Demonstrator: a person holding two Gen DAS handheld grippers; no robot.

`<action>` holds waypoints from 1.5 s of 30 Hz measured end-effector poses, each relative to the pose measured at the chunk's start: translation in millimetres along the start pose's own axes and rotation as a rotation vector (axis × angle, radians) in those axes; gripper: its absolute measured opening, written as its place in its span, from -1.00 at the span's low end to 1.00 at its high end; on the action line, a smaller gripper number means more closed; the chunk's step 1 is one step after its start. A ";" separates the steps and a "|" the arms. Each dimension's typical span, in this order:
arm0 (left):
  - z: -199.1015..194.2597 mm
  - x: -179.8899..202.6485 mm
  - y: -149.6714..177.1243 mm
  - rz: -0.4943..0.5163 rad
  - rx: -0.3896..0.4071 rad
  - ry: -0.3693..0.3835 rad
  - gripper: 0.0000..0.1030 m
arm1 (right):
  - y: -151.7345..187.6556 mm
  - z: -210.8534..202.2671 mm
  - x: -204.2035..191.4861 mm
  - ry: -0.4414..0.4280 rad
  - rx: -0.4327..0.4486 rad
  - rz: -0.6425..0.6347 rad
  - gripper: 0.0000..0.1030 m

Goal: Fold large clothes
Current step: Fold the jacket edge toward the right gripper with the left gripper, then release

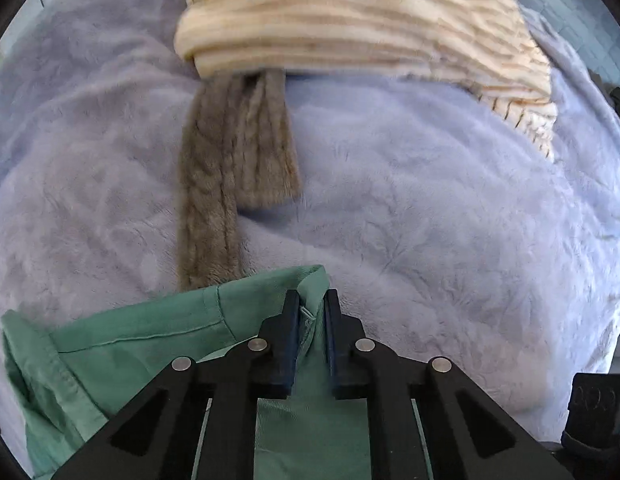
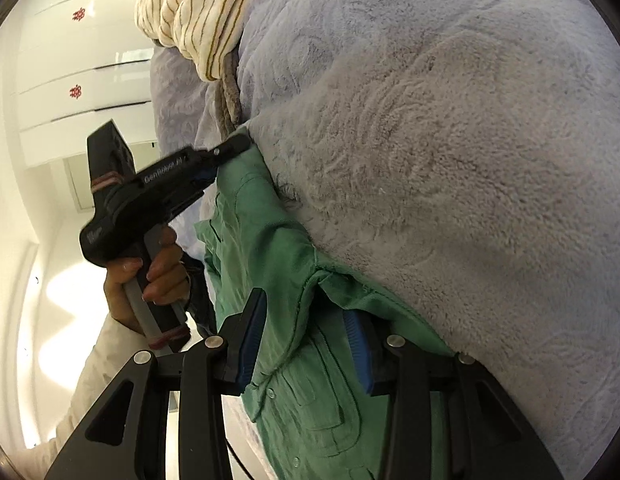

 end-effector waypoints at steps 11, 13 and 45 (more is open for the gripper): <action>4.2 -5.3 -20.5 -0.074 0.101 -0.040 -0.85 | -10.1 -21.5 -11.9 0.098 0.145 -0.089 -0.95; 24.6 1.8 -18.9 -0.079 0.088 -0.077 -0.85 | -12.4 -18.3 11.0 0.110 0.132 -0.029 -0.96; -67.0 -82.6 103.0 -0.282 0.186 -0.262 0.86 | -51.9 28.8 -62.4 0.276 0.040 -0.455 -0.11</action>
Point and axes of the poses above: each gripper's, at about its wrist camera, not at the fingertips, and z roughly the way its jaws point, x to its right, y to its underside, the point moved 4 cm from there along z, roughly the way its jaws point, and after that the axes turned 2 degrees about -y, right-handed, at the moved point
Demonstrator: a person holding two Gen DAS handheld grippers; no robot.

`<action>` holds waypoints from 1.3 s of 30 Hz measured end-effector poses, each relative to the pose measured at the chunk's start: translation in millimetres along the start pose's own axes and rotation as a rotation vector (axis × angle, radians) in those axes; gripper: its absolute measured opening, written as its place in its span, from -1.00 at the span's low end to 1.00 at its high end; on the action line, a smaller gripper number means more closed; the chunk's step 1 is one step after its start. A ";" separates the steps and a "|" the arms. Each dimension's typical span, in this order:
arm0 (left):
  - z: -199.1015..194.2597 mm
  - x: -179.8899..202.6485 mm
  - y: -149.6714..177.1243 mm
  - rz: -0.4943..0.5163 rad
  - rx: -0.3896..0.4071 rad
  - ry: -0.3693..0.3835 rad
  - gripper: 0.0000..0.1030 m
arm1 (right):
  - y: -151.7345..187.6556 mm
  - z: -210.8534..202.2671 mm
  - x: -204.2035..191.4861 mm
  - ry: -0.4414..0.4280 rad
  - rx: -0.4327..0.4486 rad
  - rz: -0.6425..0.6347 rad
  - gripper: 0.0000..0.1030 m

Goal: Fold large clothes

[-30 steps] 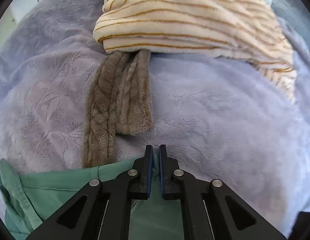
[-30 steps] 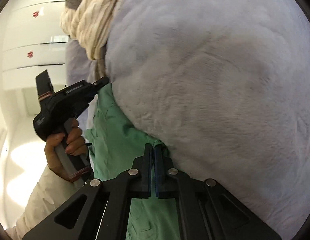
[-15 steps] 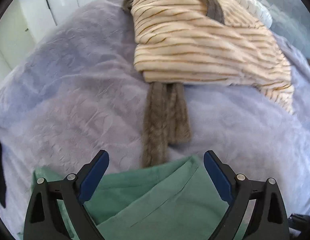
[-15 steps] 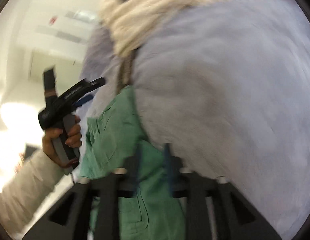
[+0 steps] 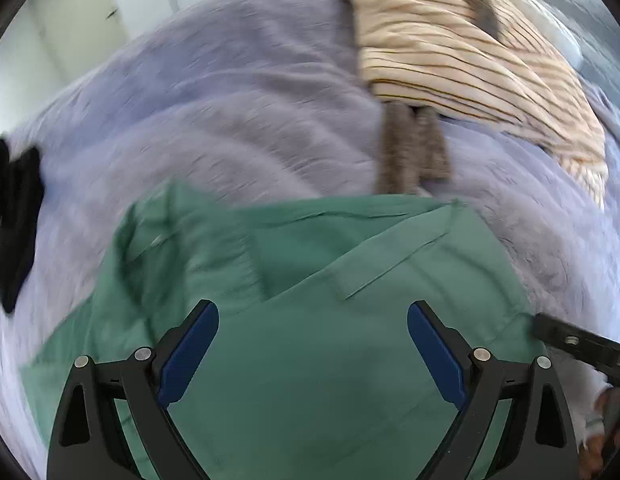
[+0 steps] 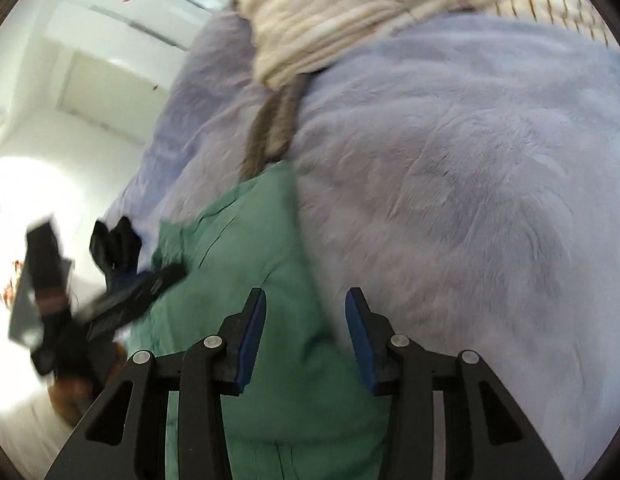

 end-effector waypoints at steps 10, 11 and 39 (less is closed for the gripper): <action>-30.3 -98.4 43.9 -0.127 -0.024 -0.081 0.86 | -41.1 29.6 -7.5 0.116 -0.150 -0.163 -1.00; -28.1 -109.2 53.4 -0.159 -0.042 -0.079 0.86 | -40.2 34.5 2.4 0.160 -0.167 -0.150 -1.00; 37.4 -185.3 78.8 -0.375 -0.090 0.065 -0.57 | -26.6 43.8 -5.8 -0.034 -0.221 0.012 -0.81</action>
Point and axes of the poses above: each gripper's, at about its wrist camera, not at the fingertips, and z roughly the way its jaws point, x to its right, y to its underside, the point moved 4 cm from there along z, roughly the way its jaws point, and after that the axes turned 2 degrees about -y, right-handed, at the moved point
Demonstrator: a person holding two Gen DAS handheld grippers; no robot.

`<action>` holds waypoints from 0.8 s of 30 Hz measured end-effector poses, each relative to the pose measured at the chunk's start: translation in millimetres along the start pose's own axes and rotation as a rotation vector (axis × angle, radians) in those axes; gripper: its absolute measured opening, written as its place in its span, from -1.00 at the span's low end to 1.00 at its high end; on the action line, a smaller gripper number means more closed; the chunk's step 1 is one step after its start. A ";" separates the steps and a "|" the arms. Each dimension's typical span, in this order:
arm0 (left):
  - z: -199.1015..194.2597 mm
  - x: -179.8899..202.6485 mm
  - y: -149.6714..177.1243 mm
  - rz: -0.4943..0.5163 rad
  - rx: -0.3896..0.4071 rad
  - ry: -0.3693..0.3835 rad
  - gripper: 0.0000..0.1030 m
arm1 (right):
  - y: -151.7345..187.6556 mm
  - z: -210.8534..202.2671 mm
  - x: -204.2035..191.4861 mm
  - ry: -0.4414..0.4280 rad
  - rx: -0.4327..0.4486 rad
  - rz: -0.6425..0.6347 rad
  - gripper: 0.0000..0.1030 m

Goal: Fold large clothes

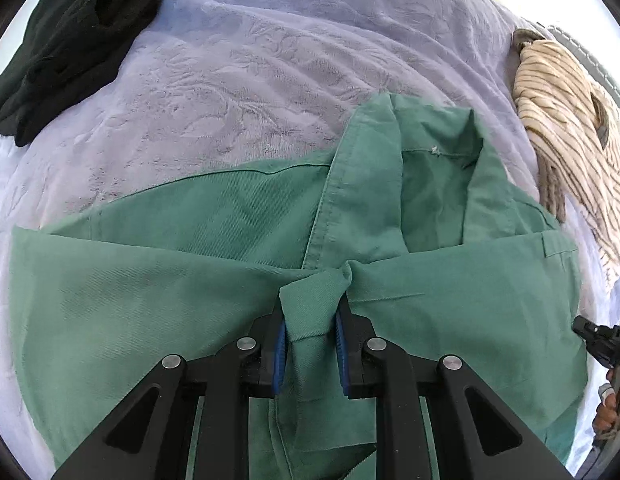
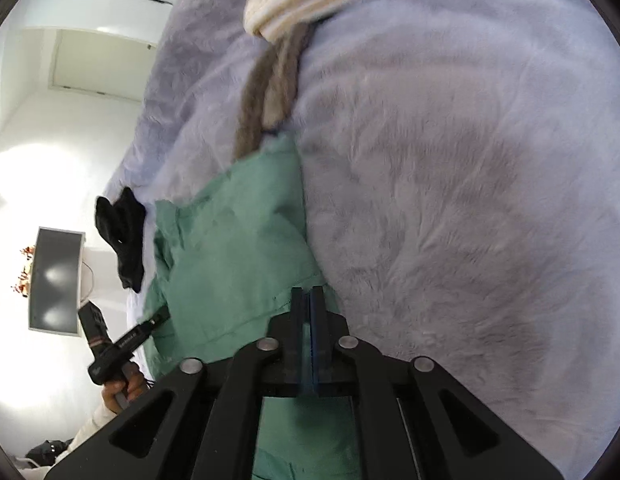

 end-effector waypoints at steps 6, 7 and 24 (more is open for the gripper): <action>-33.2 -1.2 11.7 0.033 0.031 -0.106 -0.29 | 5.4 -22.7 13.9 0.114 0.080 0.054 -0.79; -41.0 -4.9 16.6 0.029 0.031 -0.099 -0.29 | 6.3 -30.0 10.7 0.118 0.090 0.036 -0.74; -34.3 13.5 91.4 0.102 -0.006 -0.209 0.07 | 71.7 -26.6 -5.4 0.266 -0.036 -0.124 -0.89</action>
Point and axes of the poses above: each gripper's, at about its wrist camera, not at the fingertips, and z roughly the way its jaws point, x to its right, y to its underside, the point moved 4 cm from there along z, roughly the way its jaws point, and after that the axes turned 2 degrees about -y, right-handed, at the moved point
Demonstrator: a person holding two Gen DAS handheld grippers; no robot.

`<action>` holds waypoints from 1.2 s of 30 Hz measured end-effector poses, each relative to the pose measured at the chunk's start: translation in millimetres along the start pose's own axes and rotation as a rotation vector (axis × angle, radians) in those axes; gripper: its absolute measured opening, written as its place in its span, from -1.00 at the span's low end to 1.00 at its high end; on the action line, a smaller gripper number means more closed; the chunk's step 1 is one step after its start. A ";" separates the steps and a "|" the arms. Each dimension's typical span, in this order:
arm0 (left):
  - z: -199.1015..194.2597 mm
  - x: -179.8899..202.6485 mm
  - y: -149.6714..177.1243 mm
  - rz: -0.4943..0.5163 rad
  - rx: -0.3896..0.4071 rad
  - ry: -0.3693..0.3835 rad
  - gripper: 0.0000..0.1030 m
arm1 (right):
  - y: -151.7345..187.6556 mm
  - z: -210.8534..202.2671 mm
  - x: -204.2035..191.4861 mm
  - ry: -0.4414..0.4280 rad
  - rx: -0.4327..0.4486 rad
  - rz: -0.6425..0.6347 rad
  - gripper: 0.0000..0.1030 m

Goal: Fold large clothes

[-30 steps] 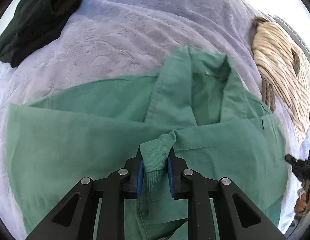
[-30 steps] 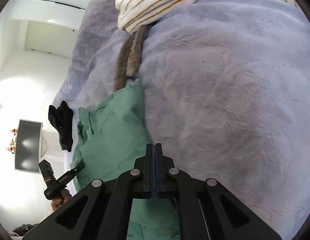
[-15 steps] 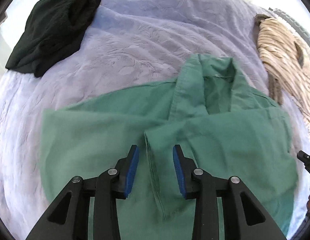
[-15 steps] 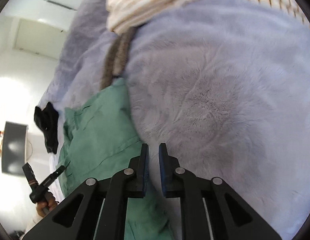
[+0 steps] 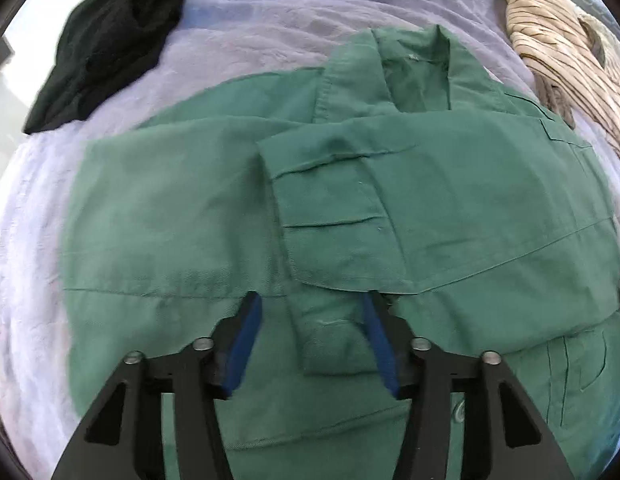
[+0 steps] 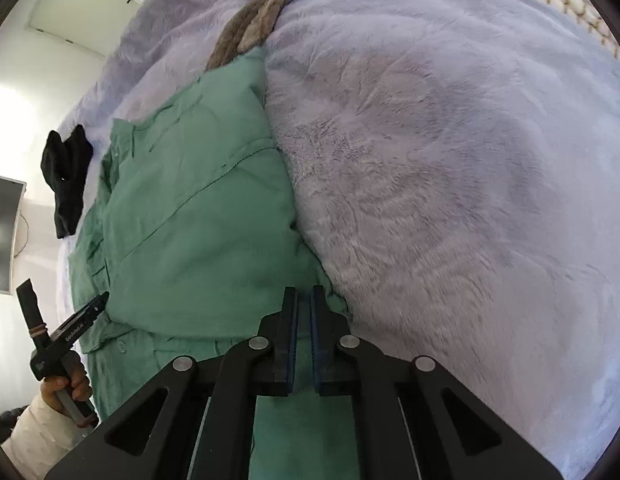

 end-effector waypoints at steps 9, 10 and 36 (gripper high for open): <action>-29.4 8.0 22.0 -0.053 -0.031 -0.032 0.08 | 29.2 -24.6 5.5 -0.023 -0.023 0.026 -0.72; -30.7 9.6 25.7 -0.057 -0.036 -0.035 0.08 | 29.8 -24.0 5.3 -0.023 -0.022 0.033 -0.56; -79.1 29.8 100.3 -0.146 -0.040 -0.061 1.00 | 47.1 -53.7 -46.7 0.150 0.037 -0.249 0.96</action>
Point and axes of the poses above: each gripper's, at about its wrist camera, not at the fingertips, and z roughly the way its jaws point, x to its right, y to its underside, the point moved 4 cm from there along z, roughly the way its jaws point, and after that the axes turned 2 degrees about -y, right-handed, at the moved point
